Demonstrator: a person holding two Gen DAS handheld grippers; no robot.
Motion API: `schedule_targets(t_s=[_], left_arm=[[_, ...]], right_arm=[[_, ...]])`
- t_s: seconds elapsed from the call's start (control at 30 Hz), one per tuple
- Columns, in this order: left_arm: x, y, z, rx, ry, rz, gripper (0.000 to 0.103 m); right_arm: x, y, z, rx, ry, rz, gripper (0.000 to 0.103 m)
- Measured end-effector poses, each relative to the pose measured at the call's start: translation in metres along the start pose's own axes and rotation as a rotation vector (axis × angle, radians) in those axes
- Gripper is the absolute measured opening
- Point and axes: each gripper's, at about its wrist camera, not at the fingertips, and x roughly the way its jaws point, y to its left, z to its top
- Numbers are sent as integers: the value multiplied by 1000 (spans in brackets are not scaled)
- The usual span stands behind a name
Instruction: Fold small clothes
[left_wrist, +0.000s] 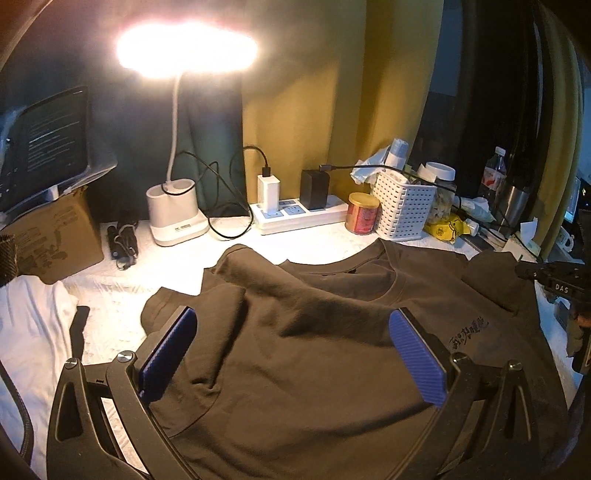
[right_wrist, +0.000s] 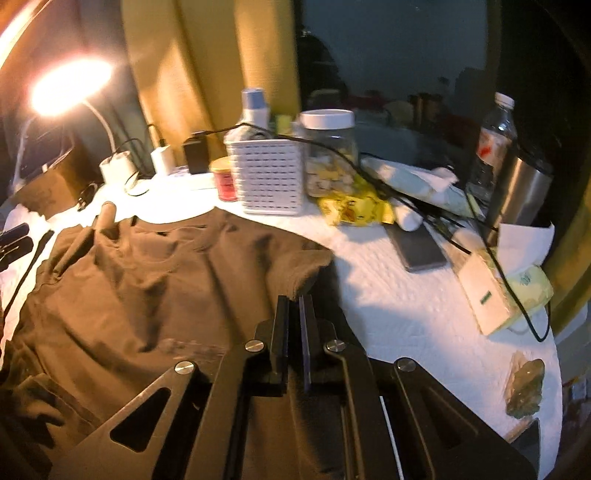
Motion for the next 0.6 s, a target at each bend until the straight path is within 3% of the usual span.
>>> schedule_targets(t_s=[0.37,0.6], left_arm=[[-16,20,-15,9,-9,-28,102],[-22,21,-20,7,-8,-34,102]], right_arm=[[39,63,-19,-28,96,39,6],[45,72,-36,-22,125,83,6]])
